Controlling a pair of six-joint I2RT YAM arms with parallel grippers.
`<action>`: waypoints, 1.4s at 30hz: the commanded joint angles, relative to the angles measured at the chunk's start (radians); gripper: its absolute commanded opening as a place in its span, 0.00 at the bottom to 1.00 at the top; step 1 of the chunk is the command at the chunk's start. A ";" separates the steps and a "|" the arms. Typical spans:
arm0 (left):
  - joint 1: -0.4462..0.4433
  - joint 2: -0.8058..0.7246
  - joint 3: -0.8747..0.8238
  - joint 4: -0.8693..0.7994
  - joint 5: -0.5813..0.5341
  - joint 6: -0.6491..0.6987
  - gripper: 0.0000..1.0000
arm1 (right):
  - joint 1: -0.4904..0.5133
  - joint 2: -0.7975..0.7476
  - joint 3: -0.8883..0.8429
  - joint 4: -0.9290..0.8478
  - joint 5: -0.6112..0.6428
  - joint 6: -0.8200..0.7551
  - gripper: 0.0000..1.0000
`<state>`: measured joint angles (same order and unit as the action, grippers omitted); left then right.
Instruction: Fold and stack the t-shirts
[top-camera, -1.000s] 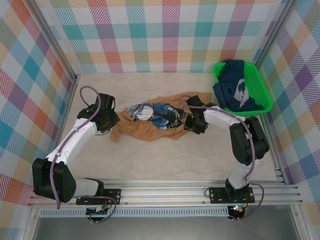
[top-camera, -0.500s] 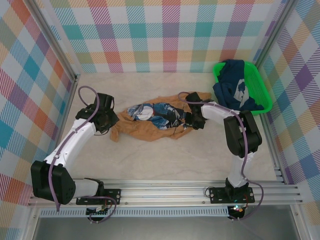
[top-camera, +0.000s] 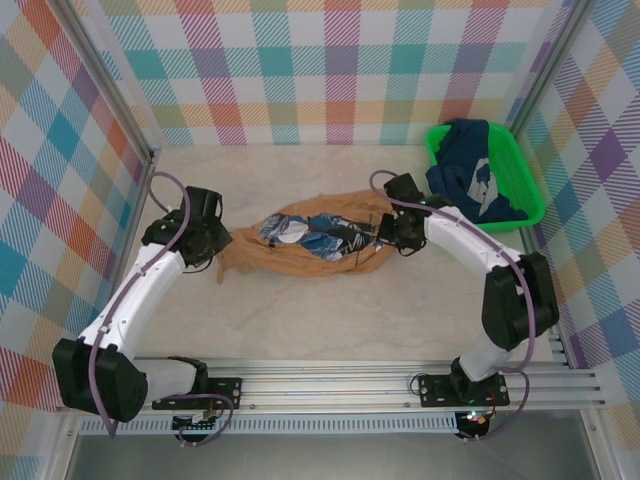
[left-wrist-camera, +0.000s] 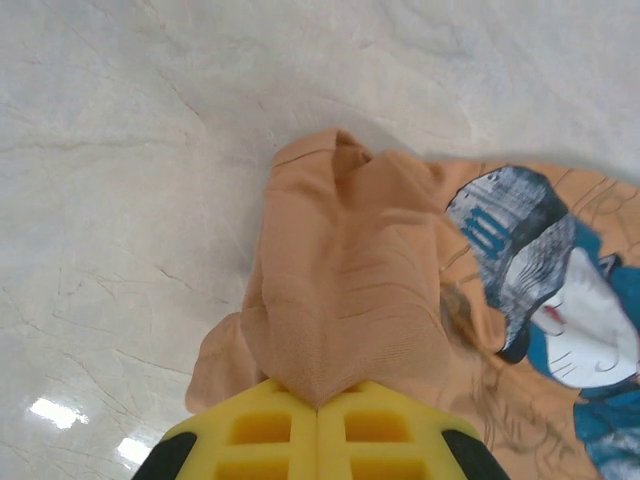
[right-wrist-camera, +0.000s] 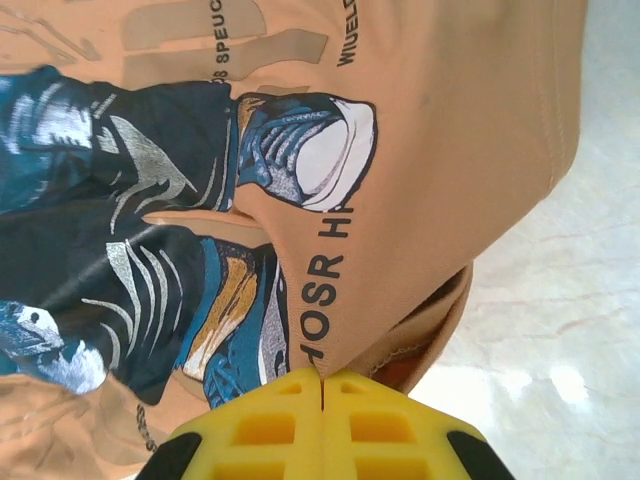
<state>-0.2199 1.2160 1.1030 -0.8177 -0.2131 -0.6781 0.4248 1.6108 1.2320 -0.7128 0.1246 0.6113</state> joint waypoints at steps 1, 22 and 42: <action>0.013 -0.069 0.020 -0.048 -0.043 0.021 0.00 | -0.008 -0.076 -0.044 -0.120 -0.007 -0.052 0.00; 0.033 0.083 -0.036 0.054 -0.012 -0.028 0.00 | -0.077 0.287 0.111 -0.111 -0.100 -0.134 0.09; 0.036 0.097 -0.101 0.043 0.001 0.001 0.00 | -0.032 -0.135 -0.369 -0.008 -0.152 0.018 0.41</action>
<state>-0.1974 1.3365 1.0103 -0.7536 -0.2104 -0.6903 0.3870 1.4410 0.8772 -0.7914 0.0425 0.6064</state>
